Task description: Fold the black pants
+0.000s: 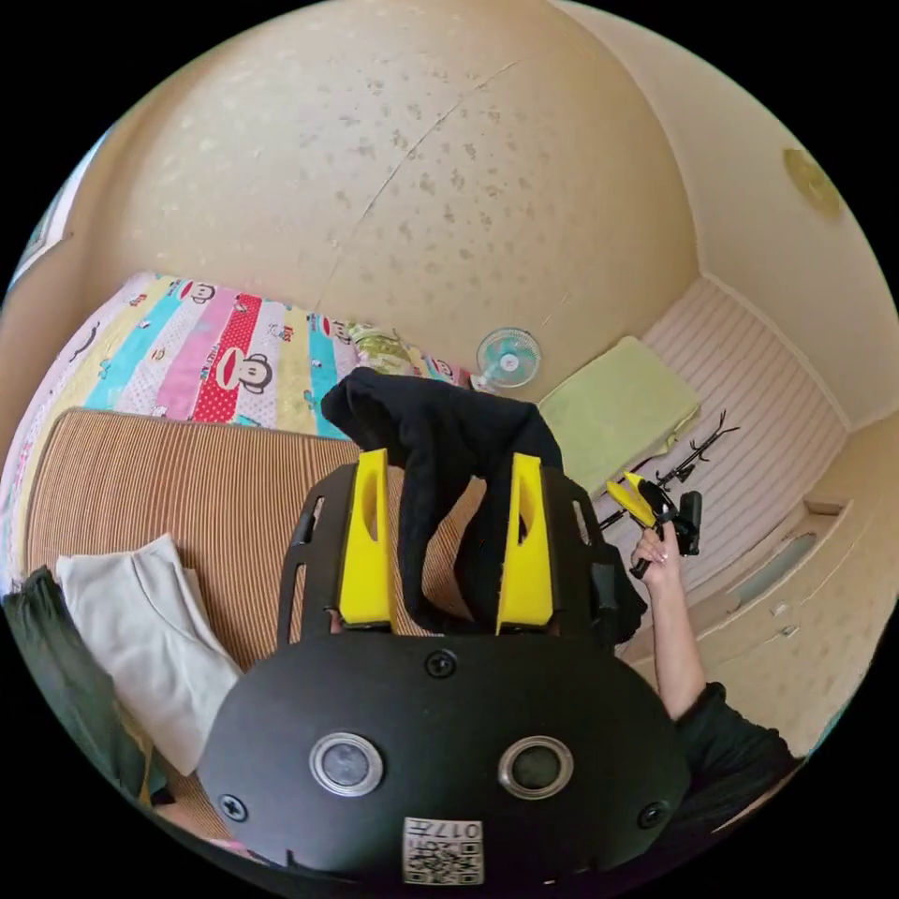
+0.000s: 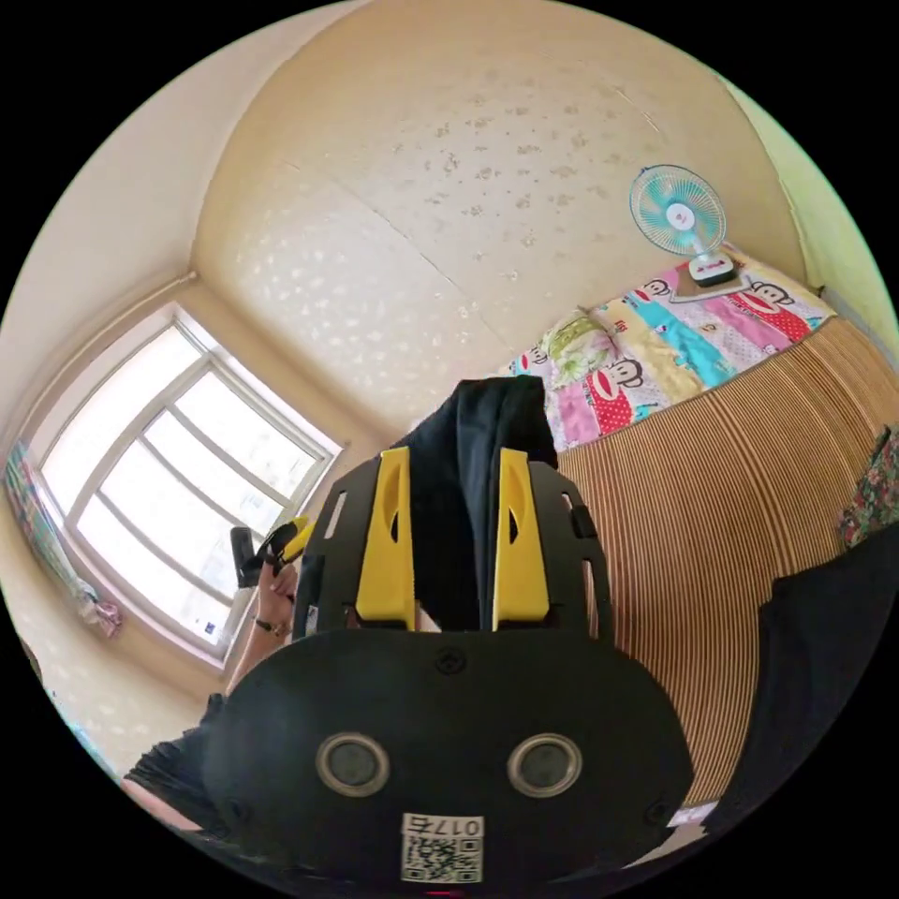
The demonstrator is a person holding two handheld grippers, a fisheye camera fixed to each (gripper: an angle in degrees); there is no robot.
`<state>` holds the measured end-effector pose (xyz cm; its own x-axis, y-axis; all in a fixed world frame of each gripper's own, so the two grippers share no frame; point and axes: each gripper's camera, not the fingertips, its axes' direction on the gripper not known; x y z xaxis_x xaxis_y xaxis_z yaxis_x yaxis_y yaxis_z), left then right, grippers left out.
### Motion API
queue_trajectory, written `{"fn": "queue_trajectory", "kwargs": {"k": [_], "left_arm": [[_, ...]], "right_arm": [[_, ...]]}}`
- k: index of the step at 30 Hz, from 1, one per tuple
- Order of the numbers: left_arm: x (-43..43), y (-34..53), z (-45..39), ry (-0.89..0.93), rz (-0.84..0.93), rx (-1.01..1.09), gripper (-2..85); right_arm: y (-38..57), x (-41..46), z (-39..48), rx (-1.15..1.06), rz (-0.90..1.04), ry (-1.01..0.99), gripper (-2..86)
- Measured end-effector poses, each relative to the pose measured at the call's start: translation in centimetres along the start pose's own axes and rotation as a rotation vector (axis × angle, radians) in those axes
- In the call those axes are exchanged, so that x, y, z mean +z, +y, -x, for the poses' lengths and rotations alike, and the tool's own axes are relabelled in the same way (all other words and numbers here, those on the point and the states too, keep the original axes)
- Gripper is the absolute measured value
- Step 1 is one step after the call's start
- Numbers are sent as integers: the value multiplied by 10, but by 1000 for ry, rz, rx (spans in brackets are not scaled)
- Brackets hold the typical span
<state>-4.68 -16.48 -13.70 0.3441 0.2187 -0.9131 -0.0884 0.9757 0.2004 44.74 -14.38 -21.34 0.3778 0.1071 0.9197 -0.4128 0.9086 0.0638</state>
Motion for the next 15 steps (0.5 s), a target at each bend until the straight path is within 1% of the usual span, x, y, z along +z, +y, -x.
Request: {"fn": "queue_trajectory", "kwargs": {"k": [1, 2, 3, 4, 5, 6, 7, 8, 10, 12, 13, 15], "left_arm": [[14, 17, 6, -5, 39, 5, 170], [44, 52, 15, -2, 137, 10, 168], [77, 91, 22, 27, 242, 8, 167], [93, 110, 23, 52, 287, 5, 167], [122, 148, 22, 105, 365, 1, 165], [146, 180, 17, 132, 435, 8, 164], [156, 194, 13, 133, 462, 13, 163], [172, 219, 2, 135, 504, 35, 165], [180, 245, -19, 130, 477, 65, 178], [169, 260, -47, 98, 380, 87, 205], [165, 263, -55, 89, 362, 103, 206], [148, 279, -84, 1, 276, 203, 200]], "right_arm": [[19, 10, -6, -11, 29, 13, 134], [59, 31, -21, -5, 88, 54, 137], [100, 54, -40, 22, 158, 92, 140], [121, 65, -51, 48, 189, 108, 141], [164, 86, -73, 123, 258, 118, 144], [204, 101, -91, 203, 296, 97, 148], [223, 106, -97, 239, 302, 75, 149], [257, 112, -103, 288, 298, 10, 153], [297, 114, -104, 337, 258, -50, 152], [328, 110, -105, 374, 168, -78, 137], [331, 108, -106, 383, 142, -78, 133], [331, 107, -114, 406, 116, -102, 125]]}}
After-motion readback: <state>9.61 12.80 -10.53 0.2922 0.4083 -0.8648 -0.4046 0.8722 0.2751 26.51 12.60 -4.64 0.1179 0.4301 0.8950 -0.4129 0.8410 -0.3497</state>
